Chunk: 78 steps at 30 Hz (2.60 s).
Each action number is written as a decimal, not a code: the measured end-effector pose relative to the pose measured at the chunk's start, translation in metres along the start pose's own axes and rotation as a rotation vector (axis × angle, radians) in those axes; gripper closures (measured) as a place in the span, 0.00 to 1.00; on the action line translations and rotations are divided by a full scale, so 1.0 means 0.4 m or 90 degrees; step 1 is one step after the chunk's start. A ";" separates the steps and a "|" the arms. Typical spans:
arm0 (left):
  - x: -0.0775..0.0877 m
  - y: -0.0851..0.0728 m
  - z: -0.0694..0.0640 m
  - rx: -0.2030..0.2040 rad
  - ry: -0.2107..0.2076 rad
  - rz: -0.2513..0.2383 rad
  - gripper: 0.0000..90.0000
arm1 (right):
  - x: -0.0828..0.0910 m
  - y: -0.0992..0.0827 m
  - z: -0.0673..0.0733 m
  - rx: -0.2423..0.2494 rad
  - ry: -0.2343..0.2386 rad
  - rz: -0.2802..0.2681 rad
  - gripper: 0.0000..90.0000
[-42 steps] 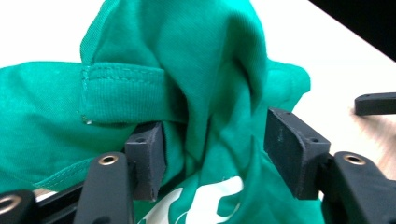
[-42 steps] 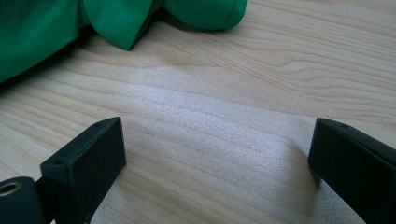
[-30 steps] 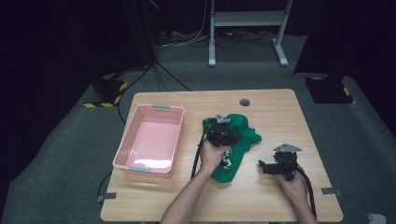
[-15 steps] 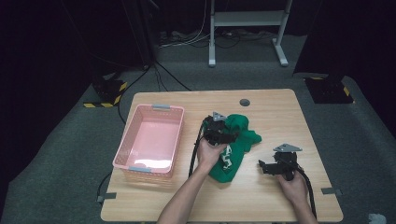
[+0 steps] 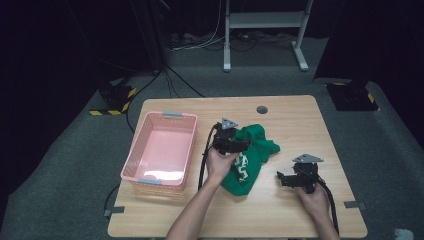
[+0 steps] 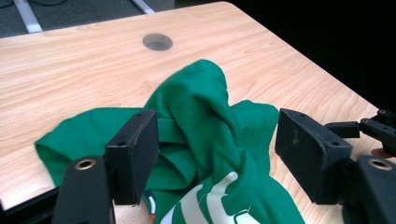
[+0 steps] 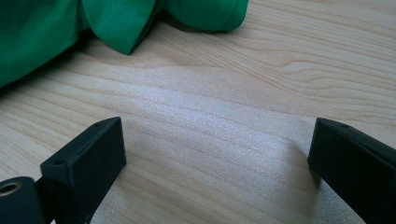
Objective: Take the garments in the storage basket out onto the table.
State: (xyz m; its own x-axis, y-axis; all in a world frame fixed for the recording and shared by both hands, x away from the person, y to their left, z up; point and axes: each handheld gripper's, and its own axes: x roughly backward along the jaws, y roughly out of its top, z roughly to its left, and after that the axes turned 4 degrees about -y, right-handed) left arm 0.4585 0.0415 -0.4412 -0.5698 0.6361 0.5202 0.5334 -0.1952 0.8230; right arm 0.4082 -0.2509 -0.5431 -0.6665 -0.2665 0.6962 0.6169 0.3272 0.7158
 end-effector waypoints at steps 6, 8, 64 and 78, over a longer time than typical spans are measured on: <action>0.026 -0.003 0.012 0.004 0.010 0.002 0.36 | 0.000 0.000 0.000 0.000 0.000 0.000 0.05; 0.034 -0.007 0.015 0.003 0.013 0.001 0.36 | 0.000 0.000 0.000 0.000 0.000 0.000 0.05; 0.043 -0.145 0.060 0.050 0.048 0.014 0.34 | 0.000 0.000 0.001 0.001 0.001 -0.001 0.05; 0.018 -0.169 0.063 0.035 0.083 0.046 0.34 | 0.000 0.000 0.001 0.001 0.001 -0.001 0.05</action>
State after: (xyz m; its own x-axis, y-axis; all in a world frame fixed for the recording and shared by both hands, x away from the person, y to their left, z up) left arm 0.4340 0.0781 -0.4986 -0.6024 0.5192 0.6063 0.6080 -0.1937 0.7700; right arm 0.4079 -0.2506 -0.5431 -0.6668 -0.2677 0.6955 0.6155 0.3285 0.7164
